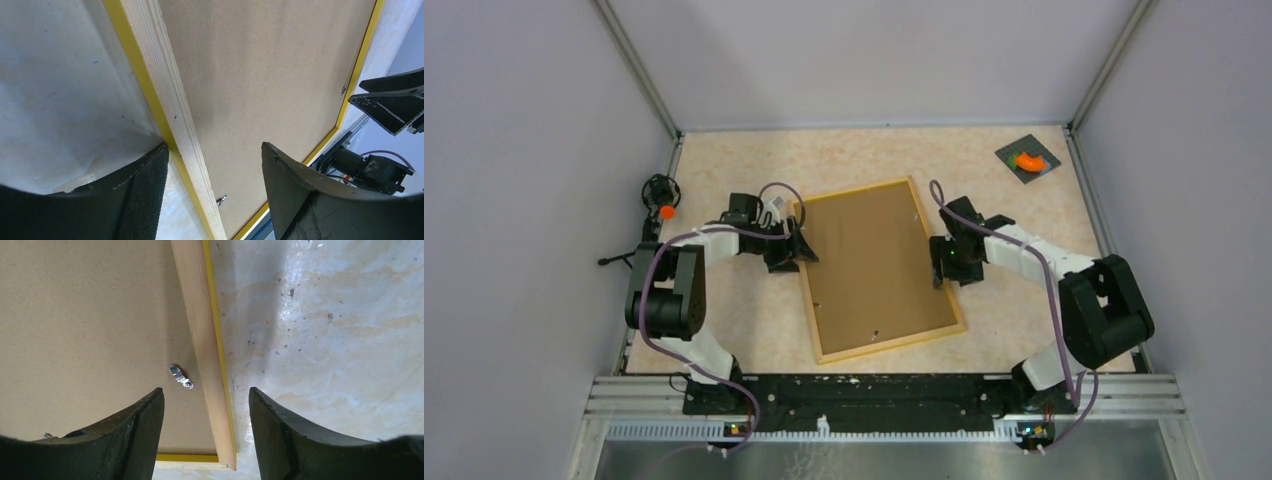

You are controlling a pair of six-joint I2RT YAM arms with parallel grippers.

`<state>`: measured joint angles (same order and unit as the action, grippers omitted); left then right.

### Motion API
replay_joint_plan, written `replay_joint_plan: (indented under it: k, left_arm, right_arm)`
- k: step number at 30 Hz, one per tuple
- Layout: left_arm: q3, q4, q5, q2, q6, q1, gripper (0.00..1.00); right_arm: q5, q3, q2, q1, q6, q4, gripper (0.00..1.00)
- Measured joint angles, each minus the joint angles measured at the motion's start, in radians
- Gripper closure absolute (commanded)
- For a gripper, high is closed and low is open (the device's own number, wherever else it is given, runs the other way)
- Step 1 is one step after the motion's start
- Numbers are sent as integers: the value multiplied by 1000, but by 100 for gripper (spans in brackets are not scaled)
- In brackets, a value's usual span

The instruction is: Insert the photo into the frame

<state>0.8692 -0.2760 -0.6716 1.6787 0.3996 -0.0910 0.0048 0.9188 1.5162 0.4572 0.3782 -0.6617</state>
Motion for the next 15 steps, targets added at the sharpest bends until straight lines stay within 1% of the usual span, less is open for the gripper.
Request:
replay_joint_plan:
  k: [2,5,7,13,15]
  left_arm:
    - [-1,1,-1,0,0,0,28]
    - [-2,2,-2,0,0,1,28]
    - [-2,2,-3,0,0,2,28]
    - [-2,3,-4,0,0,2,28]
    - [-2,3,-4,0,0,2,28]
  right_arm:
    - [5,-1,2,8,1,11,39]
    - [13,-1,18,12,6,34,48]
    - [17,-1,38,13,7,45,52]
    - [21,1,63,24,13,55,54]
    - [22,1,64,25,13,55,62]
